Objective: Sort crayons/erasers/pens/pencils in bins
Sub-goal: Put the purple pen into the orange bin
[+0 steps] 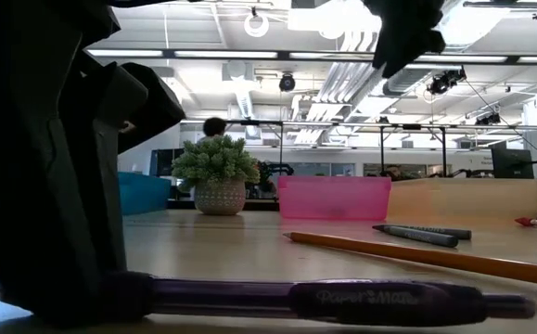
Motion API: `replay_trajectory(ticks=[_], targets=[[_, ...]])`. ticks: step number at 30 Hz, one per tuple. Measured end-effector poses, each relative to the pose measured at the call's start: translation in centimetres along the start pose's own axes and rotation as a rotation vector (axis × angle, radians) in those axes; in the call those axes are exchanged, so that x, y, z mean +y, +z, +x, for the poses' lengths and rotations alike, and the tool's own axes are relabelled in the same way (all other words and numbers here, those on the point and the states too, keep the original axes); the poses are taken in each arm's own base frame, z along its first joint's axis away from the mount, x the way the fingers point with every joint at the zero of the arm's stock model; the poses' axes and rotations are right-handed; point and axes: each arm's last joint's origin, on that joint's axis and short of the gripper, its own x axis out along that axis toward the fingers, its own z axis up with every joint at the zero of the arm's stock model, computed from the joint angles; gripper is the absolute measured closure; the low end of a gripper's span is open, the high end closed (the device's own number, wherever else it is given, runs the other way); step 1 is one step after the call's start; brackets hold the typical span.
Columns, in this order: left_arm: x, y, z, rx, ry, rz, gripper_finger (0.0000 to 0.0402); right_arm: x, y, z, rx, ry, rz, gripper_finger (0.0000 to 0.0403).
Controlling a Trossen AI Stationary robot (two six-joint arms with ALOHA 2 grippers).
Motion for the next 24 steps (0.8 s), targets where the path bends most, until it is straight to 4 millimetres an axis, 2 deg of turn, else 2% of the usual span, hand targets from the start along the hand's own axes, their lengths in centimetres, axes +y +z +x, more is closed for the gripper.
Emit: replay_trajectory(ticks=[8,15,24], targets=[[0.9,-0.3,-1.7,0.037,0.064,-0.018,0.0387,-0.3,-0.6,-3.3,-0.073,0.072,-0.080,0.0231],[2.0,0.1,-4.3,-0.013,0.125,-0.038,0.0387,-0.7,-1.6,-5.7,-0.123,0.146,-0.106,0.0231],[3.9,1.4,-7.7,-0.099,0.245,-0.089,0.0387,-0.1,-2.5,-6.9,-0.147,0.220,-0.140,0.0231]])
